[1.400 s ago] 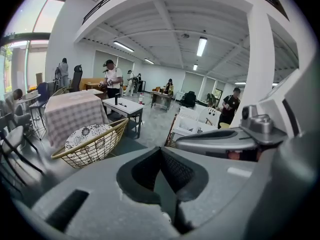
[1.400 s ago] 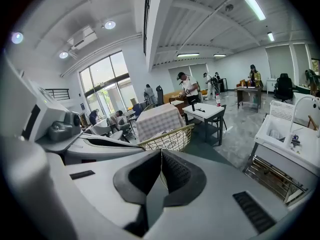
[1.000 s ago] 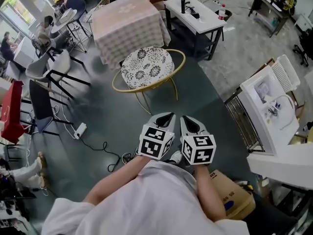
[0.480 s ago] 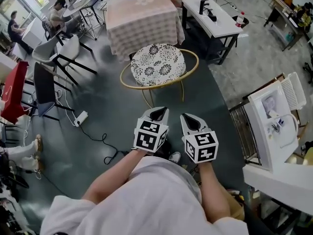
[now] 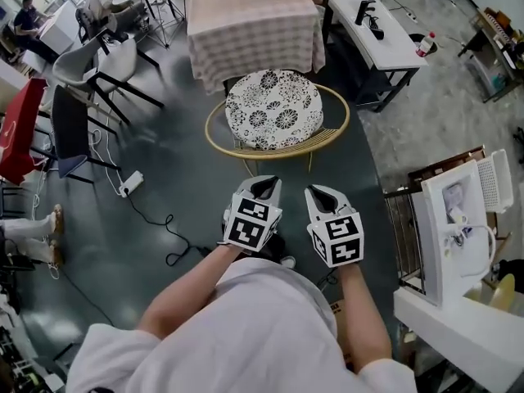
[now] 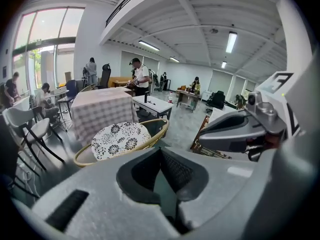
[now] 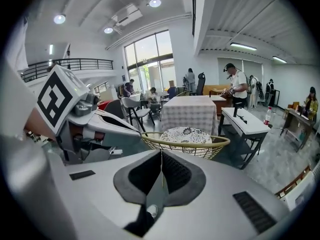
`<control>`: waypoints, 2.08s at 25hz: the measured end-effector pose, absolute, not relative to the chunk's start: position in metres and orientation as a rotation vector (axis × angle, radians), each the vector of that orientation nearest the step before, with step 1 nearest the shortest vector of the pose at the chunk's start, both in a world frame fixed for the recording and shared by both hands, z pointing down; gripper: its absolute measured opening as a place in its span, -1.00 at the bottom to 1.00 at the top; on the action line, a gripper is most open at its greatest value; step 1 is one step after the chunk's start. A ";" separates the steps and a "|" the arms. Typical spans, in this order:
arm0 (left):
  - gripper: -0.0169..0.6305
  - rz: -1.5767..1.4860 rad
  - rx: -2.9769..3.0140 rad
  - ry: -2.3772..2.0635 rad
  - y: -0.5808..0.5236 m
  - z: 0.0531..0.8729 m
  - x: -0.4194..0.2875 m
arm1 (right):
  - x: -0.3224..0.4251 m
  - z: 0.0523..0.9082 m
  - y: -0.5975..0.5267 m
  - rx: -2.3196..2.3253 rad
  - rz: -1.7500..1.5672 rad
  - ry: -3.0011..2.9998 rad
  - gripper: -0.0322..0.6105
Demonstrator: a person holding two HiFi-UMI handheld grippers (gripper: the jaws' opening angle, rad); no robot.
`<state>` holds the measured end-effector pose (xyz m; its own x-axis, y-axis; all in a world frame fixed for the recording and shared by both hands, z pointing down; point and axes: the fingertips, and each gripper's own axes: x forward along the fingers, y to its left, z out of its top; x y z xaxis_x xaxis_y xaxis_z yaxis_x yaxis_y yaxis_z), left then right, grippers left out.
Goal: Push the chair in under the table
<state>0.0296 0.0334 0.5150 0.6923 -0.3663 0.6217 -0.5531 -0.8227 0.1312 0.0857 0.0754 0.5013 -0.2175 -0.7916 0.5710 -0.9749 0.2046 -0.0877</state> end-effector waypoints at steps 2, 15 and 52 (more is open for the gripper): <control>-0.93 0.910 2.616 -0.705 0.025 0.521 0.031 | 0.089 0.506 0.064 1.602 0.580 -2.068 -0.89; -0.86 1.213 2.820 -0.525 -0.023 0.552 0.028 | 0.111 0.539 0.009 1.194 0.251 -1.851 -0.88; -0.68 2.050 2.748 -0.212 -0.048 0.623 0.034 | 0.119 0.619 -0.031 0.341 -0.349 -1.664 -0.73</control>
<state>0.0343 -0.0476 0.6230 0.2954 -0.2694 0.9166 0.0763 -0.9497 -0.3037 0.1188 -0.0311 0.6189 -0.1175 -0.4180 0.9008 -0.0213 0.9079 0.4186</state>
